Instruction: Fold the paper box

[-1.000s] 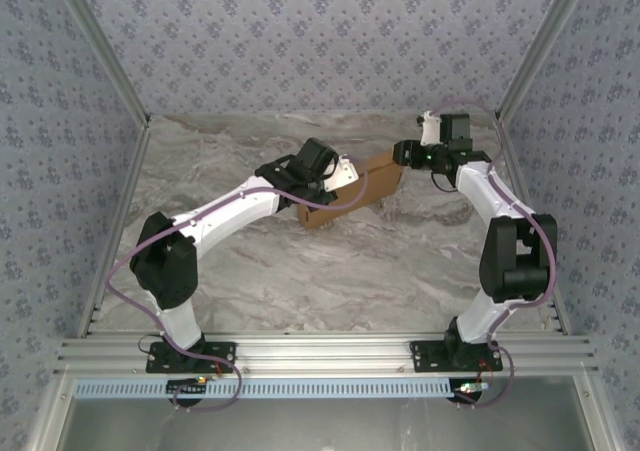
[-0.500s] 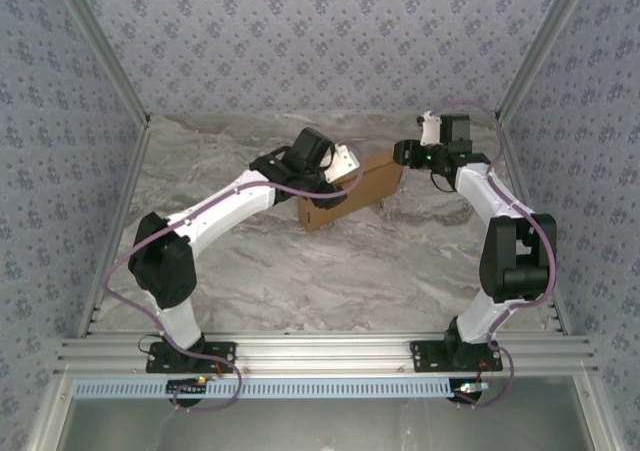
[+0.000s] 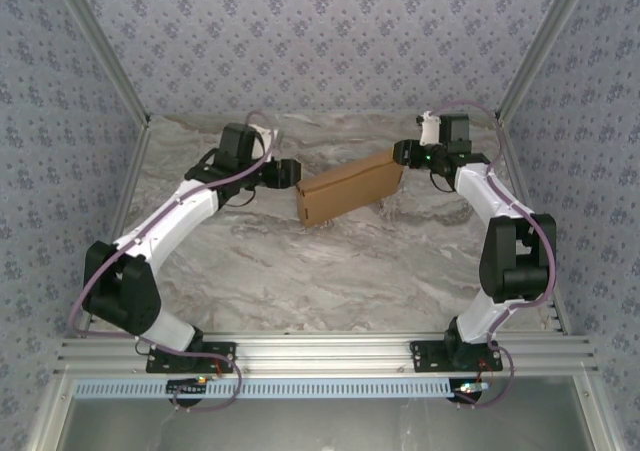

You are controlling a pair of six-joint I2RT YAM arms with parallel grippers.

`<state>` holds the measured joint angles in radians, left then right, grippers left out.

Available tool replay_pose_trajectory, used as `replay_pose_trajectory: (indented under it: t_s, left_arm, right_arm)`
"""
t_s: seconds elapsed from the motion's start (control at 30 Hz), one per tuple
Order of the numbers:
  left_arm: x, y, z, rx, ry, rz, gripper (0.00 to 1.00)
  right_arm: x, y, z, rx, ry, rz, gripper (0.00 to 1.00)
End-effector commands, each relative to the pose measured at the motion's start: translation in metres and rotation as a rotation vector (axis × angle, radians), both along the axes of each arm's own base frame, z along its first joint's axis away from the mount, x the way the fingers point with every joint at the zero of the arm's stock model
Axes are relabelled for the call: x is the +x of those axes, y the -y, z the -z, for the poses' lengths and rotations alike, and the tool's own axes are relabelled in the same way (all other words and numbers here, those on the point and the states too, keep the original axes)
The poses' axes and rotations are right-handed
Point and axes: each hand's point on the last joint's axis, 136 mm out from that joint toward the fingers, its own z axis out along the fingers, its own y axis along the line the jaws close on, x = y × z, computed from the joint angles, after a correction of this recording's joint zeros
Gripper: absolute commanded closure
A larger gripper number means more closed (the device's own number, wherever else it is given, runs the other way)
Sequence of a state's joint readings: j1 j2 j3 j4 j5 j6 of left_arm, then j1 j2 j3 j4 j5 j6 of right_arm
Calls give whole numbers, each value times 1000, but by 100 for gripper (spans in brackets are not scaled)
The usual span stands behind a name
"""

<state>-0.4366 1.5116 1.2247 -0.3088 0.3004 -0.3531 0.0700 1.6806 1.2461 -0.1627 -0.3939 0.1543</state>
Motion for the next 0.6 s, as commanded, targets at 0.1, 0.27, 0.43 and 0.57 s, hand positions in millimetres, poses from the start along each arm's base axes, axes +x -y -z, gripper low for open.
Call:
replay_pose_trajectory:
  t_s: [0.1, 0.27, 0.43, 0.57]
  left_arm:
    - [-9, 23, 5, -233, -155, -34, 35]
    - [-8, 25, 20, -242, -190, -40, 38]
    - [-13, 24, 39, -246, -221, -53, 48]
    - [-19, 22, 65, -245, -267, -67, 55]
  right_arm:
    - [-26, 11, 47, -63, -176, 43, 54]
    - [-27, 10, 49, -66, -180, 40, 54]
    - [-27, 9, 49, -69, -181, 39, 55]
    - [-28, 11, 52, -71, -188, 38, 54]
